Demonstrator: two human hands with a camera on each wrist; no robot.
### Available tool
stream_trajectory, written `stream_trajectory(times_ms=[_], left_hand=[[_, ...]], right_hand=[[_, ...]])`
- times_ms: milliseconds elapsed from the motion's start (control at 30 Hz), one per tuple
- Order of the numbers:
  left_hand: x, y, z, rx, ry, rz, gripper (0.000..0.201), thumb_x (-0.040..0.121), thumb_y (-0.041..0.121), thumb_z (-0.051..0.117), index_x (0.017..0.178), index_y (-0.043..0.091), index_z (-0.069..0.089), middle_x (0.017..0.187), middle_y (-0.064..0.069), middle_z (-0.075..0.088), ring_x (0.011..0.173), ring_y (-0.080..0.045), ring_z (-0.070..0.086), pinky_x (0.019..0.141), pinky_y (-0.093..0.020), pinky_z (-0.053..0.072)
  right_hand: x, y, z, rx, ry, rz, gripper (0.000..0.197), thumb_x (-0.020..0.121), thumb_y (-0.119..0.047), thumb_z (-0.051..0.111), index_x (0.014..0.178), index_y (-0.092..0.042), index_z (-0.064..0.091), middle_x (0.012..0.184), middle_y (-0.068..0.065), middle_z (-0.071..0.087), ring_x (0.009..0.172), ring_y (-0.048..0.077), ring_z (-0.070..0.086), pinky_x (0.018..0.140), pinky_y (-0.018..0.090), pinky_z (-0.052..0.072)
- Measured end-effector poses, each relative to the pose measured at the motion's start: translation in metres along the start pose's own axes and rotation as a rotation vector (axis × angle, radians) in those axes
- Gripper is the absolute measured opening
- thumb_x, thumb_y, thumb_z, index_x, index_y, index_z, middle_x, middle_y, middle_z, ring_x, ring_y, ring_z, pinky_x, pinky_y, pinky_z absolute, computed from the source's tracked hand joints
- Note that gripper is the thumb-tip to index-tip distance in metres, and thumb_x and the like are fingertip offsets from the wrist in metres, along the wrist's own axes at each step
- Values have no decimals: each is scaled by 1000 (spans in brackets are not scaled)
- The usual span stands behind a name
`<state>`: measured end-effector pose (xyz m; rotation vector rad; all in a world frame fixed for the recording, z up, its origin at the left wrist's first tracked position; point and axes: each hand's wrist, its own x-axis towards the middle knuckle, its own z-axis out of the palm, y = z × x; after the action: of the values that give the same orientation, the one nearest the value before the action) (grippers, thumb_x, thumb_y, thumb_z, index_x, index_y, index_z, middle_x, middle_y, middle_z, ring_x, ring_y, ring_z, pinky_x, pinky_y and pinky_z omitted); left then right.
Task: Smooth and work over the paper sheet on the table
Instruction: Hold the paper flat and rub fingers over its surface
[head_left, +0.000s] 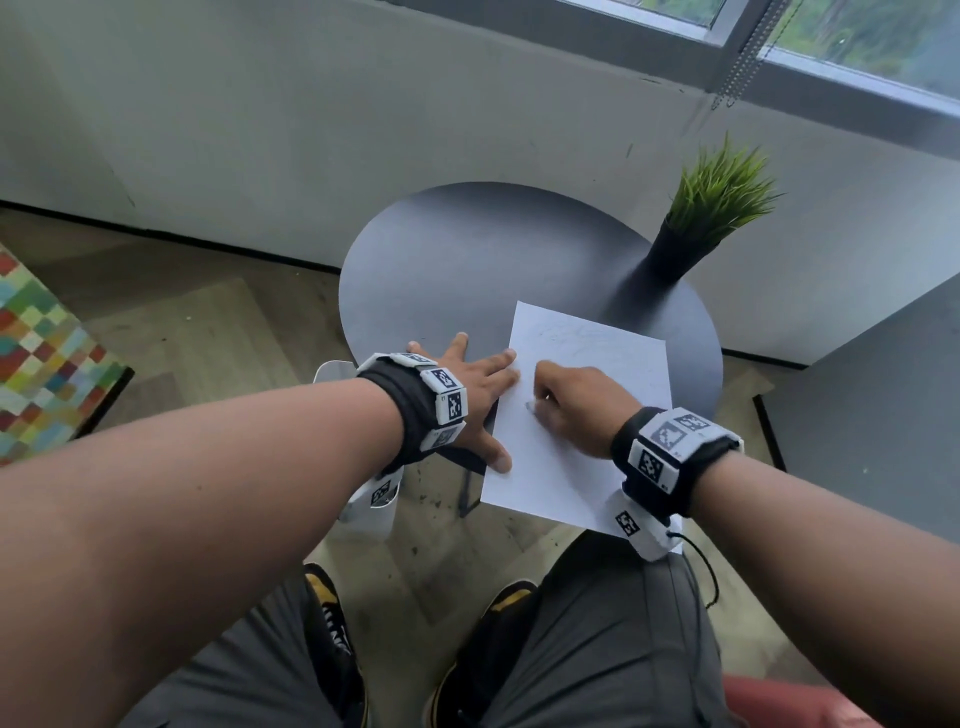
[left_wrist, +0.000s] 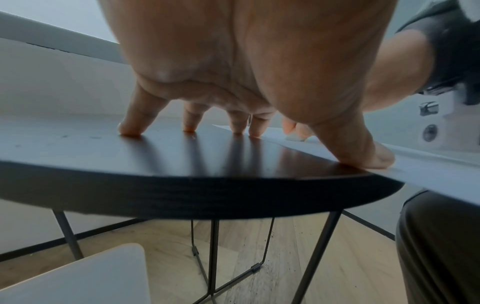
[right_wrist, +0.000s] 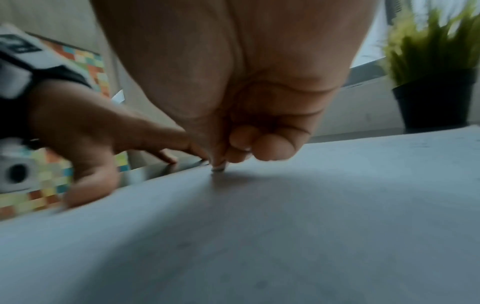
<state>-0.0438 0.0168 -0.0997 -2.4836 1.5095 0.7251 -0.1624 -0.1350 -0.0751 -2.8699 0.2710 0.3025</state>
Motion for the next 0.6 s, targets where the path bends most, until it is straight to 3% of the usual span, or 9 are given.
stream_trajectory(times_ms=[133, 300, 367, 467, 533, 600], left_hand=[[1, -1, -1, 1, -13, 6, 126, 60, 93, 60, 158, 38, 4, 165, 25, -15, 152, -41, -6, 103, -83, 17], [1, -1, 0, 21, 1, 13, 125, 60, 94, 58, 157, 41, 1, 166, 23, -12, 151, -43, -3, 102, -81, 20], [1, 0, -1, 25, -7, 13, 124, 60, 93, 60, 156, 44, -1, 166, 23, -11, 150, -44, -1, 101, -80, 21], [-1, 4, -6, 56, -28, 7, 126, 62, 92, 61, 158, 41, -2, 167, 20, -10, 149, -46, 0, 102, -79, 24], [-3, 7, -9, 60, -45, 1, 126, 66, 88, 63, 160, 37, -2, 168, 17, -10, 149, -47, 0, 104, -76, 26], [-4, 10, -11, 53, -44, -6, 124, 68, 85, 64, 161, 36, -2, 168, 16, -10, 149, -47, -1, 105, -74, 27]], right_hand=[[-17, -19, 5, -14, -205, -214, 8, 92, -23, 53, 95, -16, 54, 90, 6, 64, 77, 23, 49, 72, 36, 46], [-5, -1, 2, 53, -27, 85, 13, 93, -34, 53, 94, -21, 50, 87, 1, 61, 81, 25, 55, 70, 35, 45], [-12, -13, 8, 14, -16, 11, 11, 95, -28, 49, 97, -17, 50, 87, 3, 59, 77, 24, 49, 66, 33, 38], [-28, -29, 12, 6, -163, -180, 8, 93, -23, 52, 93, -15, 53, 88, 5, 64, 74, 22, 47, 65, 34, 40], [-23, -18, 3, 40, -196, -125, 8, 92, -26, 55, 93, -18, 56, 88, 1, 64, 76, 20, 50, 69, 33, 44], [-13, -3, -5, 105, -135, 60, 10, 90, -32, 57, 90, -23, 54, 88, 0, 64, 81, 21, 55, 71, 33, 45]])
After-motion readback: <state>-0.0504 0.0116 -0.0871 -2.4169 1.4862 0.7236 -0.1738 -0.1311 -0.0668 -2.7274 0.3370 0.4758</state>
